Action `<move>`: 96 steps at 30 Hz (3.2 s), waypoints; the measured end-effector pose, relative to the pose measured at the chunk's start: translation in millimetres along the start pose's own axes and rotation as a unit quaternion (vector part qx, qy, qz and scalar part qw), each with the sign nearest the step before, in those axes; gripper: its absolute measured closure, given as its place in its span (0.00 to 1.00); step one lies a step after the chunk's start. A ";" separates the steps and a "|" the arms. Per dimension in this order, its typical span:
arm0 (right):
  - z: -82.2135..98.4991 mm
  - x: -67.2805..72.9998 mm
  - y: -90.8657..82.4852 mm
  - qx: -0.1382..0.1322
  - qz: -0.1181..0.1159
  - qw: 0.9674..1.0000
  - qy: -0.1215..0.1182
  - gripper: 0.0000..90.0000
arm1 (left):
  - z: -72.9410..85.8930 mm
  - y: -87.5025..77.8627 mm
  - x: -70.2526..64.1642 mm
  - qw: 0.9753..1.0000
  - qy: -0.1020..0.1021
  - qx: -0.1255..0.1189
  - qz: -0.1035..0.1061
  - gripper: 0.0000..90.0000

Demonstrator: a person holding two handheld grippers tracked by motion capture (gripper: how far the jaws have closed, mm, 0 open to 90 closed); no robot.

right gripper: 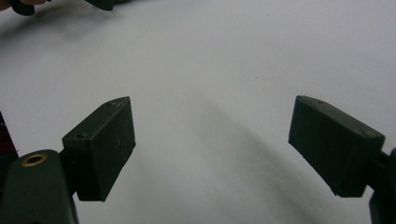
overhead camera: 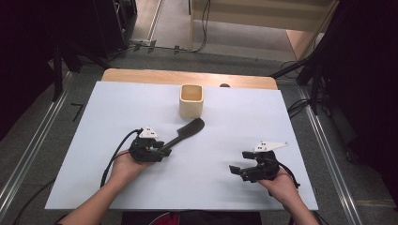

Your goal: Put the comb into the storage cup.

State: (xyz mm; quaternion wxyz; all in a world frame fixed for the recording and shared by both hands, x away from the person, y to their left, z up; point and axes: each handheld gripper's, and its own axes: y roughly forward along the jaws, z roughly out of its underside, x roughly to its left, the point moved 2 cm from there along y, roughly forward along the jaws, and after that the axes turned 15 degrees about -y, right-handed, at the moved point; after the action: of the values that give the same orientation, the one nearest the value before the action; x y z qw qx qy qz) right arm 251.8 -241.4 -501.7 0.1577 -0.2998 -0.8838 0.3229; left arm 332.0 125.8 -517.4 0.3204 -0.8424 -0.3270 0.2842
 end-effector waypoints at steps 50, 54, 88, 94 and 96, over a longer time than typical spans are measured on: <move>0.6 -2.1 -2.8 -0.007 0.004 1.000 0.004 0.14 | -12.5 -10.7 -8.0 0.998 -0.006 0.020 0.054 0.82; -0.1 -1.6 -3.2 -0.011 0.005 1.000 0.007 0.14 | -15.7 -11.5 -14.3 0.997 -0.016 0.019 0.074 0.82; -20.5 8.3 -18.3 -0.018 0.035 0.998 0.052 0.14 | -62.6 28.8 -83.4 0.975 -0.103 -0.031 0.193 0.82; -27.1 9.4 -20.5 -0.022 0.065 0.995 0.065 0.14 | -69.7 34.0 -89.1 0.971 -0.120 -0.056 0.200 0.82; -29.3 8.7 -22.2 -0.020 0.071 0.995 0.072 0.14 | -70.9 35.7 -89.9 0.971 -0.120 -0.062 0.198 0.82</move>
State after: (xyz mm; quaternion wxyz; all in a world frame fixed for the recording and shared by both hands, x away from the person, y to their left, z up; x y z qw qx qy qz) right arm 249.5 -235.5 -464.5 0.1913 -0.3870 -0.8530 0.2932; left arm 337.7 14.1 -474.2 0.1634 -0.8685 -0.2071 0.4197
